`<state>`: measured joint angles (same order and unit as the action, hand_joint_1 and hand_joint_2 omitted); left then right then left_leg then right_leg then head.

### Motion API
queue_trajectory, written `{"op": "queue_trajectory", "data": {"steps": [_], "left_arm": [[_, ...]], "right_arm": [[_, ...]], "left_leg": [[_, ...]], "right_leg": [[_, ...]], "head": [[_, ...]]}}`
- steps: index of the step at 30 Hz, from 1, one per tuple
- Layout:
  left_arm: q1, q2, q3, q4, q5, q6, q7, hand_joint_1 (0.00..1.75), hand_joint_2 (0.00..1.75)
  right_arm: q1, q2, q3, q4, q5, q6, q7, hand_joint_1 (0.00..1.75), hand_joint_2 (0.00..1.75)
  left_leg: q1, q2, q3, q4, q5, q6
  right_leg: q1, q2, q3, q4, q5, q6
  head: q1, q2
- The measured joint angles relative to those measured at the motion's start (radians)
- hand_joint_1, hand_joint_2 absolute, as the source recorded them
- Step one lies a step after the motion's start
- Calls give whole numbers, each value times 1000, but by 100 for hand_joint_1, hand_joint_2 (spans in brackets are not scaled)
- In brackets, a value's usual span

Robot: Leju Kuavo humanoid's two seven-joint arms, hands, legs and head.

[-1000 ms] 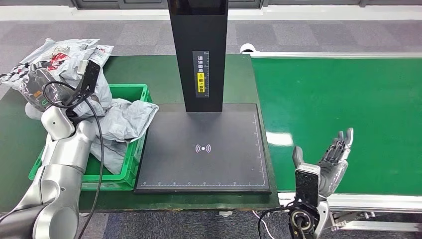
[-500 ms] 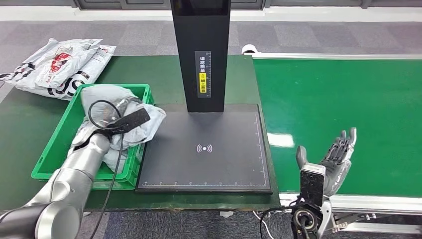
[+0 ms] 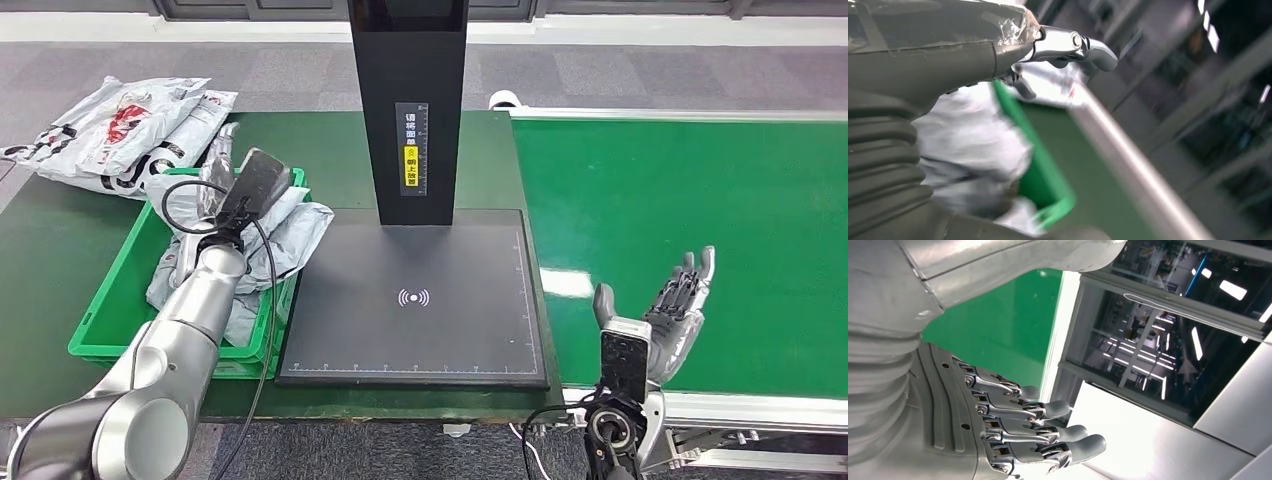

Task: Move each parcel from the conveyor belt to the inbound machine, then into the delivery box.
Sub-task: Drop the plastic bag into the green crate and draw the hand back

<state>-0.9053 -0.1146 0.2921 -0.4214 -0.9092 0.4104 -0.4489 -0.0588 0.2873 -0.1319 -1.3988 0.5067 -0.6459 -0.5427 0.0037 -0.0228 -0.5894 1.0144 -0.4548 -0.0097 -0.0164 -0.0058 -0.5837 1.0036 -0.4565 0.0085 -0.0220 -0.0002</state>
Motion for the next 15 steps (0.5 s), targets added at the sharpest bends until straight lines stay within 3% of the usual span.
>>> {"op": "queue_trajectory", "data": {"steps": [11,15], "left_arm": [[-67,-63,25,-33,166,133,-64,0,0],[-84,-111,25,-41,206,79,-100,0,0]], "right_arm": [[-53,1,19,48,13,-33,10,0,175],[-51,5,32,50,17,-45,14,0,175]], "left_leg": [[0,1,-1,0,0,0],[0,1,-2,0,0,0]], "right_leg": [[0,2,-2,0,0,0],[0,2,-2,0,0,0]], "head": [[0,0],[0,0]]}}
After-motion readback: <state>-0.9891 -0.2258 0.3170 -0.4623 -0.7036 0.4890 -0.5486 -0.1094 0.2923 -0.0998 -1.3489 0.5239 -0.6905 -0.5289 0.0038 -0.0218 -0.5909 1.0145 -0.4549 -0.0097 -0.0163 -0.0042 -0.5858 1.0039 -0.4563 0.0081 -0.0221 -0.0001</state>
